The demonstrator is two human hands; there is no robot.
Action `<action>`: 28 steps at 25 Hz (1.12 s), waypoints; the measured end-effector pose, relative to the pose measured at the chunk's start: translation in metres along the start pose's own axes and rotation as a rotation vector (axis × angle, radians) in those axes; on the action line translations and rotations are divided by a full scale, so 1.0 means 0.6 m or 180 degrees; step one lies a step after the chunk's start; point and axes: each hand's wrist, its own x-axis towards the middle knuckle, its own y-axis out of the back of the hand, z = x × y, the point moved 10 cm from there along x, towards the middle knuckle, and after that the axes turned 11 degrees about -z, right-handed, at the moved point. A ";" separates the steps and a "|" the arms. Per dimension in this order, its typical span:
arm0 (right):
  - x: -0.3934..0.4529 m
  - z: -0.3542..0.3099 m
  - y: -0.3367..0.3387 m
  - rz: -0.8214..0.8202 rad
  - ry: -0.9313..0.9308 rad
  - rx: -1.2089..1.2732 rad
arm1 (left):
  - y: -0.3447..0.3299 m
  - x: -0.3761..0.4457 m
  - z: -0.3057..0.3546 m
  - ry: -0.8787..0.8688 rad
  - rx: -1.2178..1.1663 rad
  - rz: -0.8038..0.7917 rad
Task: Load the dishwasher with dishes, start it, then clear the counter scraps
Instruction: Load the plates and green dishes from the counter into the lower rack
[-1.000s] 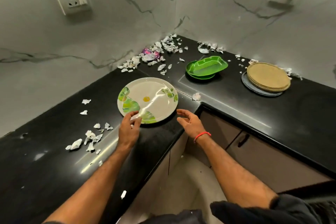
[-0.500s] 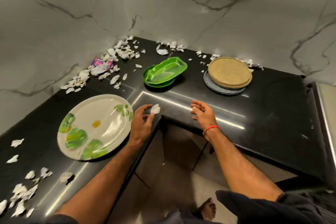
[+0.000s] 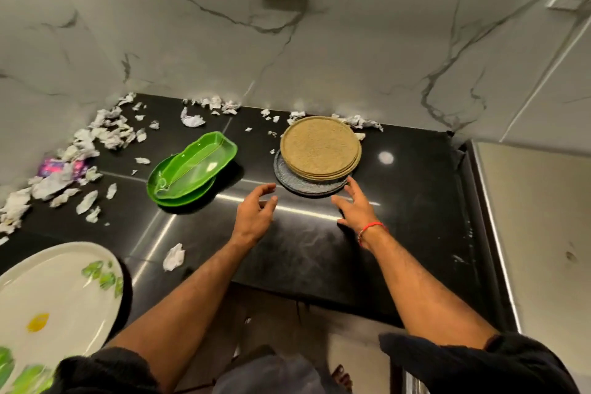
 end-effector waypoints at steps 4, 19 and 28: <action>0.009 0.012 0.011 -0.0036 -0.0290 0.0268 | -0.042 0.117 0.007 0.0346 0.0170 -0.0079; 0.016 0.028 0.007 0.0365 -0.0651 0.0295 | -0.007 0.250 -0.018 0.0816 -0.0143 0.0199; -0.172 0.065 0.065 0.1893 0.0317 0.1249 | -0.093 0.128 0.061 -0.0040 -0.0511 -0.0992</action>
